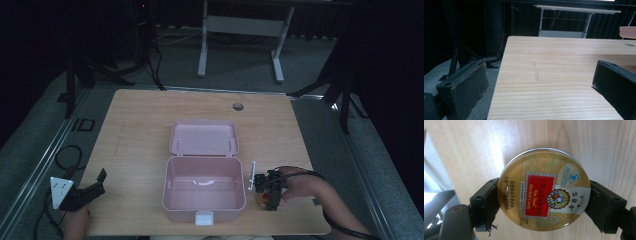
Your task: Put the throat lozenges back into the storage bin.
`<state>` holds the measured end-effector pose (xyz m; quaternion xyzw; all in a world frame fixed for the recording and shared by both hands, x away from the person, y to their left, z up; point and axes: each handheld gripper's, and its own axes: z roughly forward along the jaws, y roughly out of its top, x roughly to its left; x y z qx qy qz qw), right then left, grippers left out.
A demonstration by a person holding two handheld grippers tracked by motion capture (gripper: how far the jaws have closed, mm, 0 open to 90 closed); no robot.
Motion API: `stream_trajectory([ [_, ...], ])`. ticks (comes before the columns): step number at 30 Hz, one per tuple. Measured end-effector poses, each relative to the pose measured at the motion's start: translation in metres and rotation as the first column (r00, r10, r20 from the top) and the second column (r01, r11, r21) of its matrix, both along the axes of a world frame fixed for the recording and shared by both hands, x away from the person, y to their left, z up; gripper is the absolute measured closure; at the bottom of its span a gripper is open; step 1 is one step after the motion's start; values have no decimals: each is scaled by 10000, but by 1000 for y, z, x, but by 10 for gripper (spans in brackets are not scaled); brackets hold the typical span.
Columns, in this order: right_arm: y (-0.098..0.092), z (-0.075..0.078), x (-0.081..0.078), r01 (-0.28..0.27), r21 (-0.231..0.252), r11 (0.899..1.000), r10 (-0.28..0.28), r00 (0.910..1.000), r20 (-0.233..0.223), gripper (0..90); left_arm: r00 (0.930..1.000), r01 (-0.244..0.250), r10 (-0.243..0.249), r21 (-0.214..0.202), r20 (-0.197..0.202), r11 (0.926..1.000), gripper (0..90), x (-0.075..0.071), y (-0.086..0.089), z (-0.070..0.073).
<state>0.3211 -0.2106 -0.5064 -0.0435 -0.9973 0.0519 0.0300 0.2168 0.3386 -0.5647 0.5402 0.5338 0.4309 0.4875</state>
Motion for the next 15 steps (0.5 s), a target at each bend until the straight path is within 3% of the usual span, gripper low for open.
stream_trajectory([
  [15, -7, 28, -14, -314, -94, 9995, 314, 9995, -6, 198, 10000, 10, -10, 6, -2, 10000, 4, 0, 0, 0],
])
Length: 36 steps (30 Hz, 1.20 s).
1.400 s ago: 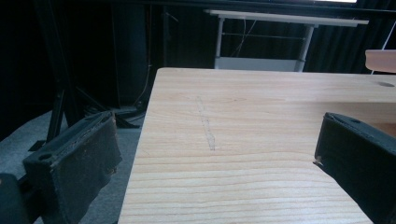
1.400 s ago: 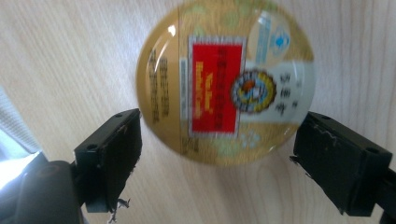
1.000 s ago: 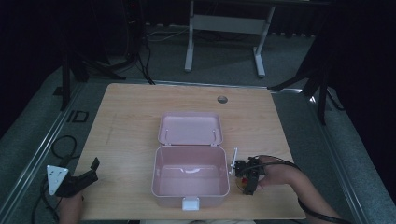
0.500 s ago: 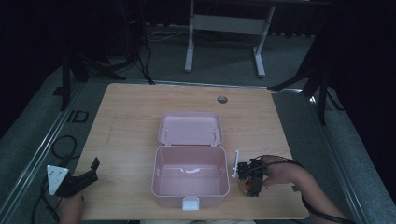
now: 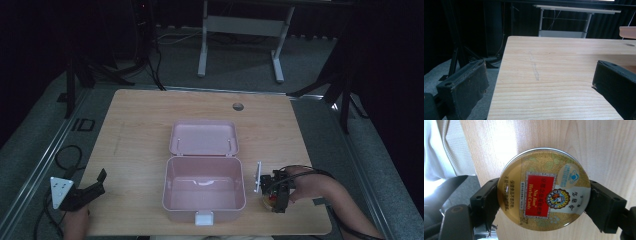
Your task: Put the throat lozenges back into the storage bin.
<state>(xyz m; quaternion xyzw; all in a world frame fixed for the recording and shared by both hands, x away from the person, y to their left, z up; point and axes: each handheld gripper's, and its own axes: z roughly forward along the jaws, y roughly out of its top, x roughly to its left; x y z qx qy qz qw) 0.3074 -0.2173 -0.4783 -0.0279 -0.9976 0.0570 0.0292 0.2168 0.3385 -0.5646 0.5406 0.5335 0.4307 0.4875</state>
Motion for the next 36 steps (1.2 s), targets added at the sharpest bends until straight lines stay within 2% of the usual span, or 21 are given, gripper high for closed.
stream_trajectory([
  [4, 1, 6, -3, -107, 121, 9999, 108, 9999, -116, 198, 10000, -1, 1, -11, 6, 10000, 4, 0, 0, 0],
  [8, 2, 17, -10, -260, 185, 9995, 269, 9985, -485, 198, 10000, 1, -1, 0, -4, 10000, 4, 0, 0, 0],
  [22, 9, 60, -13, -187, 398, 9990, 188, 9998, -20, 198, 10000, -19, 19, -7, 0, 10000, 4, 0, 0, 0],
  [26, 13, 78, -15, -69, 503, 9987, 60, 9998, 185, 198, 10000, -16, 16, -1, -4, 10000, 4, 0, 0, 0],
  [29, 14, 81, -15, -55, 514, 9987, 46, 9999, 165, 198, 10000, -20, 20, -11, 0, 10000, 4, 0, 0, 0],
  [32, 20, 95, -14, 79, 674, 9977, -84, 9999, 68, 198, 10000, -17, 17, 4, -12, 10000, 4, 0, 0, 0],
  [36, 31, 108, -13, 22, 793, 9969, -40, 9997, 230, 198, 10000, -20, 20, -6, -10, 10000, 4, 0, 0, 0],
])
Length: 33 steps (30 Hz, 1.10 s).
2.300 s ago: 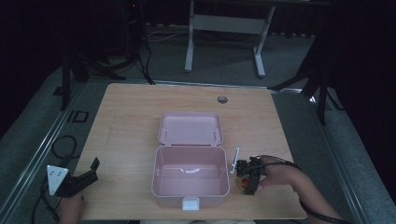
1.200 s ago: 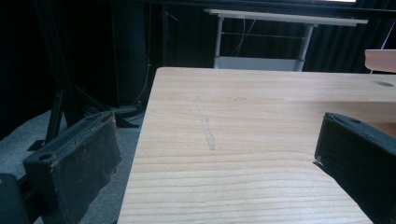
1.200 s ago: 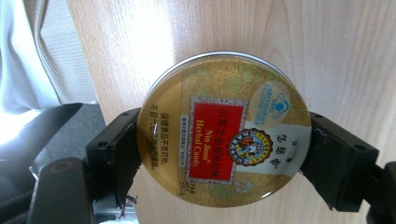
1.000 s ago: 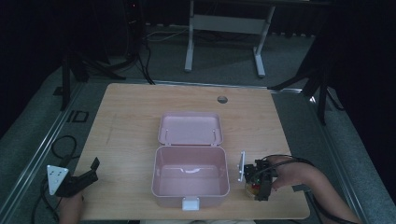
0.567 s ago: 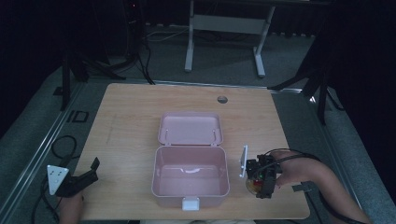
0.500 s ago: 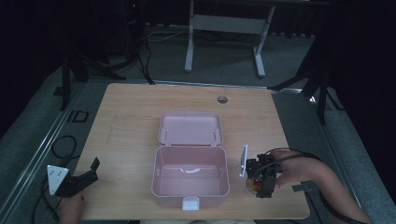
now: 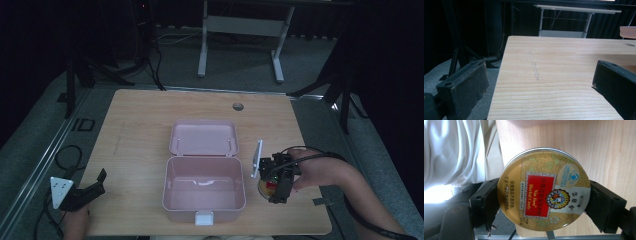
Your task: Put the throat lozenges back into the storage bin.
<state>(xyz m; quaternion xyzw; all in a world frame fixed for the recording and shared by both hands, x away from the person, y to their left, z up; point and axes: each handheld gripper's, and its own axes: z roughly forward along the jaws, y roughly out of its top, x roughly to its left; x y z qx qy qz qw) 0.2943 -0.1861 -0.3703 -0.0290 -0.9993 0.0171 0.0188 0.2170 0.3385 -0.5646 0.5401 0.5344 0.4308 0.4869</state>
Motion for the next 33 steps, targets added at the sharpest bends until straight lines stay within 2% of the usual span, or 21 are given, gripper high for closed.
stream_trajectory([
  [5, 16, 7, -3, -314, 104, 9995, 313, 9995, 27, 198, 10000, 3, -3, -31, 10, 10000, 4, 0, 0, 0],
  [15, 42, 9, -5, -734, 157, 9972, 734, 9973, 3, 198, 10000, 12, -12, -35, 20, 10000, 4, 0, 0, 0],
  [19, 58, 8, -5, -952, 176, 9953, 953, 9954, -40, 198, 10000, 8, -8, -60, 20, 10000, 4, 0, 0, 0],
  [22, 61, 7, -5, -1019, 154, 9947, 1020, 9948, -6, 198, 10000, 13, -13, -69, 24, 10000, 4, 0, 0, 0],
  [23, 69, 6, -5, -1113, 138, 9937, 1113, 9938, -10, 198, 10000, 29, -28, -84, 18, 10000, 4, 0, 1, 0],
  [27, 82, 5, -2, -1236, 141, 9922, 1235, 9923, 36, 199, 10000, 18, -17, -109, 27, 9999, 4, 0, 1, 0],
  [33, 95, 0, 0, -1498, 94, 9887, 1498, 9887, -9, 198, 10000, 33, -33, -101, 20, 9999, 4, 0, 1, 0],
])
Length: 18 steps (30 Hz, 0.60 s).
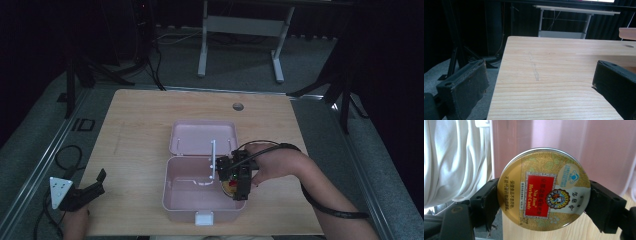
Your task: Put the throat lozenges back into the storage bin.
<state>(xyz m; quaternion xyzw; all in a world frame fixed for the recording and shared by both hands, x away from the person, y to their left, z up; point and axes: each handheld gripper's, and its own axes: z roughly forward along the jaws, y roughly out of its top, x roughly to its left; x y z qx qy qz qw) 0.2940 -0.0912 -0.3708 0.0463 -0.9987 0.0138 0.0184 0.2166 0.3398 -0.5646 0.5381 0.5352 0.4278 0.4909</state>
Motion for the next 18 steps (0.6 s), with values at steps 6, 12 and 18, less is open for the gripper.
stream_trajectory([
  [6, 10, -13, 3, -226, -80, 9997, 225, 9997, -135, 198, 10000, 12, -12, -4, 8, 10000, 4, 0, 0, 0],
  [12, 16, -25, 6, -421, -104, 9991, 419, 9990, -172, 198, 10000, 26, -26, -6, 0, 10000, 4, 0, 0, 0],
  [18, 20, -43, 8, -494, -335, 9982, 486, 9985, -234, 198, 10000, 37, -37, 3, 19, 10000, 4, 0, 0, 0],
])
